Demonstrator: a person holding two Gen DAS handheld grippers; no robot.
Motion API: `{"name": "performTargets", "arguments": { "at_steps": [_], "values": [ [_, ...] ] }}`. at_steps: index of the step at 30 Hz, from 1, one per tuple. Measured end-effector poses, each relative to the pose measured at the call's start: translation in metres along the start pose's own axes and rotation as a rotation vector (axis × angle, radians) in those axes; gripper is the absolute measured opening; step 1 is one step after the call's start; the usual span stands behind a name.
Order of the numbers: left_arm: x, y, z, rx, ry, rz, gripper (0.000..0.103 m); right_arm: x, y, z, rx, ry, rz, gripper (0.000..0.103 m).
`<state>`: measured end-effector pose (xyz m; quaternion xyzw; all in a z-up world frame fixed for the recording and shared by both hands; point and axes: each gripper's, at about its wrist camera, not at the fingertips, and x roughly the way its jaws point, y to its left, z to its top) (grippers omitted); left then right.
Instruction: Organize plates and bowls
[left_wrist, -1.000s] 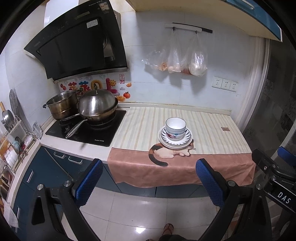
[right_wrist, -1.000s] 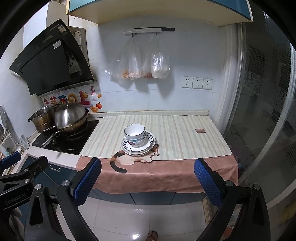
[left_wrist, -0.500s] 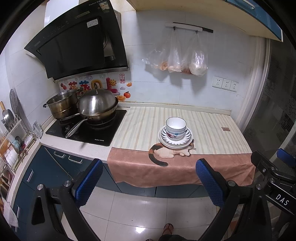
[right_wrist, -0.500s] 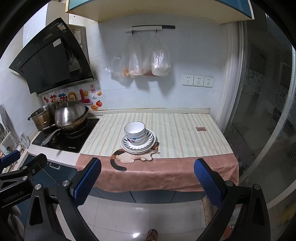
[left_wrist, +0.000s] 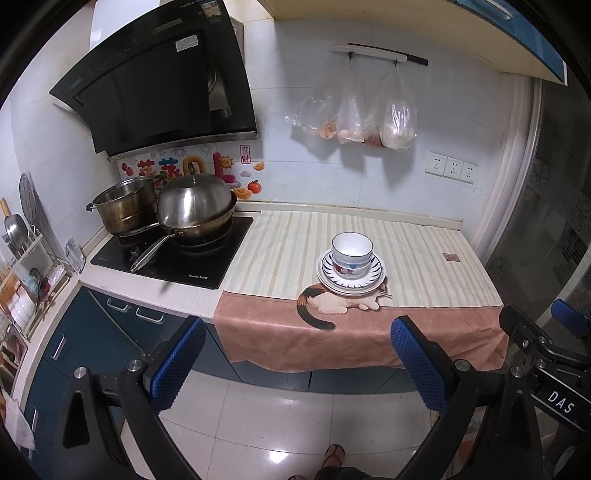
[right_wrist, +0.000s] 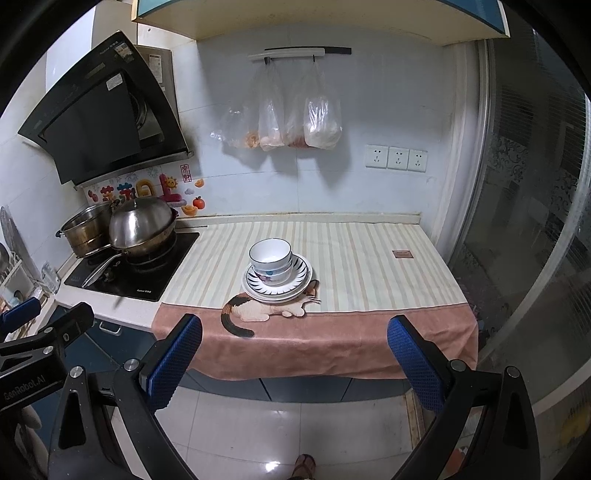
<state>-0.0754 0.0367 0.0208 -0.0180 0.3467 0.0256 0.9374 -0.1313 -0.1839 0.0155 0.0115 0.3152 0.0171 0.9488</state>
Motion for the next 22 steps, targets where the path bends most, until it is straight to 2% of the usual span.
{"name": "performTargets", "arguments": {
  "at_steps": [22],
  "values": [
    [-0.0067, -0.0015, -0.0029, -0.007, -0.011, 0.025, 0.103, 0.0024, -0.0025, 0.0017, -0.005, 0.003, 0.009, 0.103]
  ]
}}
